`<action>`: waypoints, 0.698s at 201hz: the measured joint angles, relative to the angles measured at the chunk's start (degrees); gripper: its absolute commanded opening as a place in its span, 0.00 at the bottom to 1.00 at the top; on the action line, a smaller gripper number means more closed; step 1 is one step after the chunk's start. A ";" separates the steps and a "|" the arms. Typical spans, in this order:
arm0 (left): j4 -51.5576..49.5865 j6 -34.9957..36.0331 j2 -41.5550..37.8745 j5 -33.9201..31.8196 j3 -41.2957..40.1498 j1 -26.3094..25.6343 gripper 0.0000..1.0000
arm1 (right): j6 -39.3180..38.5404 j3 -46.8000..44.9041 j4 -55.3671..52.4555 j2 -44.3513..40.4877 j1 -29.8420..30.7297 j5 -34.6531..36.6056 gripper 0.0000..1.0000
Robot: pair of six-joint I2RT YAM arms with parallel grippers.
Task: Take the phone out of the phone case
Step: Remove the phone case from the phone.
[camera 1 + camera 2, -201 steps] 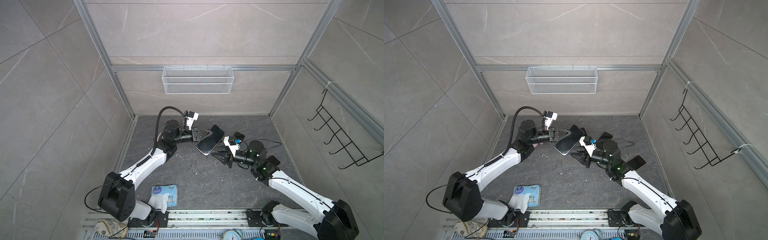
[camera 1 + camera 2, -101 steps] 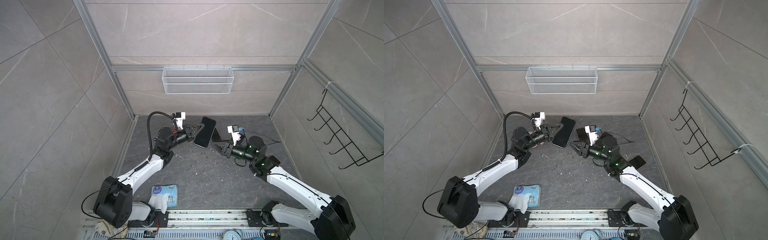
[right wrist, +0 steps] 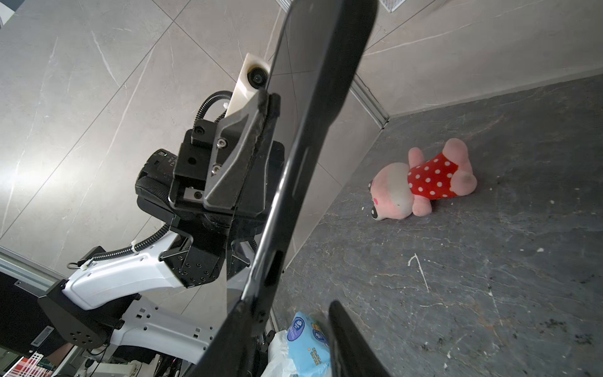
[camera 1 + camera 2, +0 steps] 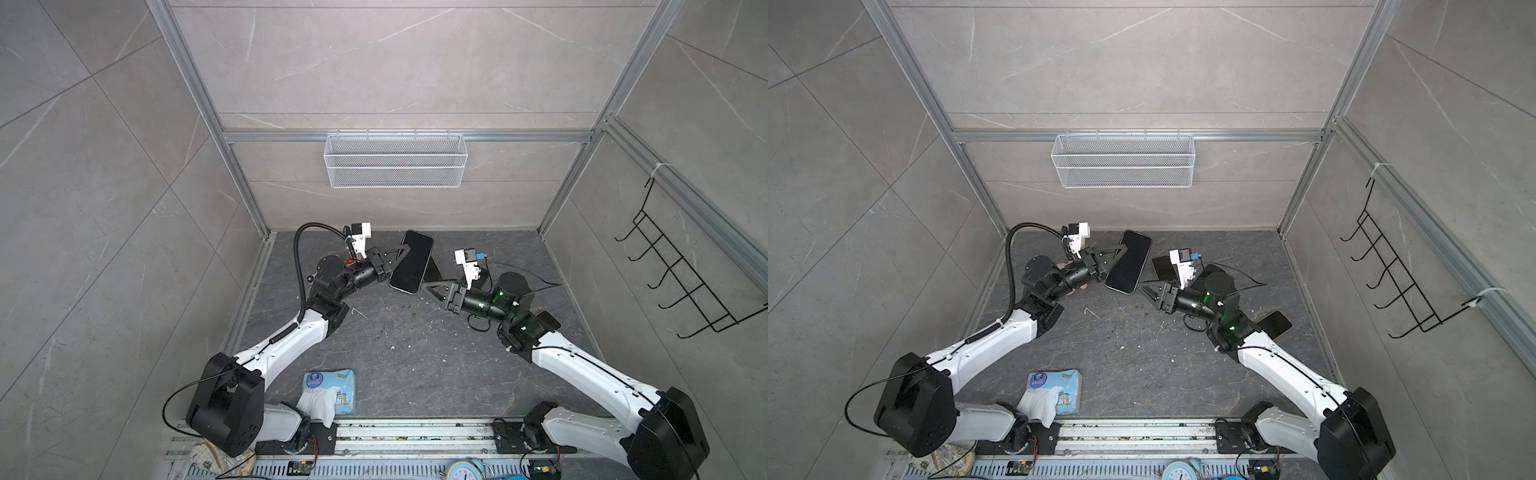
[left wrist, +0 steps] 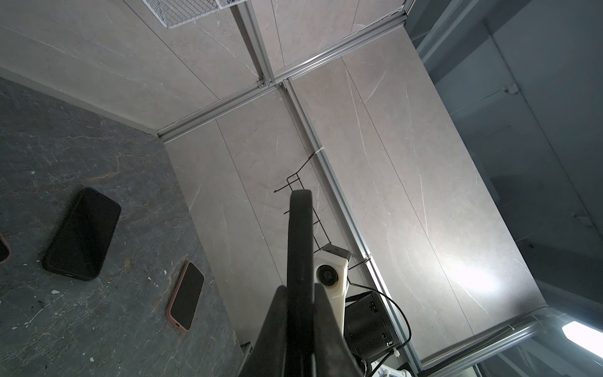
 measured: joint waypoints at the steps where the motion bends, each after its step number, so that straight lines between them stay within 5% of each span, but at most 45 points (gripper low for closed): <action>1: 0.02 0.00 0.00 -0.07 0.00 0.00 0.00 | 0.02 0.00 0.04 0.04 0.00 0.00 0.41; 140: 1.55 0.55 0.02 -2.80 -0.42 -1.49 0.00 | 1.57 0.00 3.04 3.39 0.02 -0.55 0.35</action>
